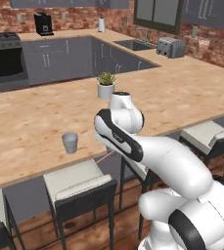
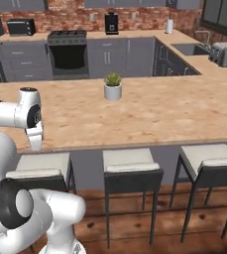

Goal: Take a straw from the drawer in front and place it inside the glass cup on the dining counter.

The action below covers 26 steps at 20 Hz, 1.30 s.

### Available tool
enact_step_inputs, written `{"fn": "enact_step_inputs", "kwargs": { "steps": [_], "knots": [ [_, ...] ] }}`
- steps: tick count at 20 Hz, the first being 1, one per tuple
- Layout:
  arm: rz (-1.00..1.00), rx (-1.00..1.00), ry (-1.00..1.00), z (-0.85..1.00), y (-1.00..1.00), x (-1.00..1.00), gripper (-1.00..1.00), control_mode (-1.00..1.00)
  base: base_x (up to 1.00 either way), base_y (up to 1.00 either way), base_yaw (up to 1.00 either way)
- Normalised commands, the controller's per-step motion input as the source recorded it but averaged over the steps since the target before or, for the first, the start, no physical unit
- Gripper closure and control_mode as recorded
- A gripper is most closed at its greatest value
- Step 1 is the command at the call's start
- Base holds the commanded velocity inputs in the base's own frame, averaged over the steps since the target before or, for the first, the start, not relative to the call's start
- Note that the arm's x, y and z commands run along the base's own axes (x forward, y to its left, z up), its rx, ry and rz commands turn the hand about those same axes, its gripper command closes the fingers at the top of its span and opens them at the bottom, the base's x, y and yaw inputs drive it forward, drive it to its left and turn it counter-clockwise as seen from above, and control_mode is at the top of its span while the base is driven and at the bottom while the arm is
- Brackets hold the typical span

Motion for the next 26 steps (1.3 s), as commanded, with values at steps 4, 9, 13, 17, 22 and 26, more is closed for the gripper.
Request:
{"fn": "enact_step_inputs", "kwargs": {
  "steps": [4,9,13,17,22,26],
  "knots": [
    [0.00,0.00,0.00,0.00,0.00,0.00,1.00,1.00,0.61,-0.23,0.12],
    [0.00,0.00,0.00,0.00,0.00,0.00,1.00,1.00,0.51,-0.20,0.11],
    [0.00,0.00,0.00,0.00,0.00,0.00,1.00,1.00,0.42,-0.13,0.09],
    [0.00,0.00,0.00,0.00,0.00,0.00,1.00,1.00,0.40,-0.08,0.08],
    [0.06,0.06,0.04,0.00,-0.06,0.09,1.00,-1.00,0.11,-0.05,0.03],
    [0.01,0.00,0.14,0.03,-0.01,0.28,1.00,-1.00,0.00,0.00,0.00]
  ]
}}
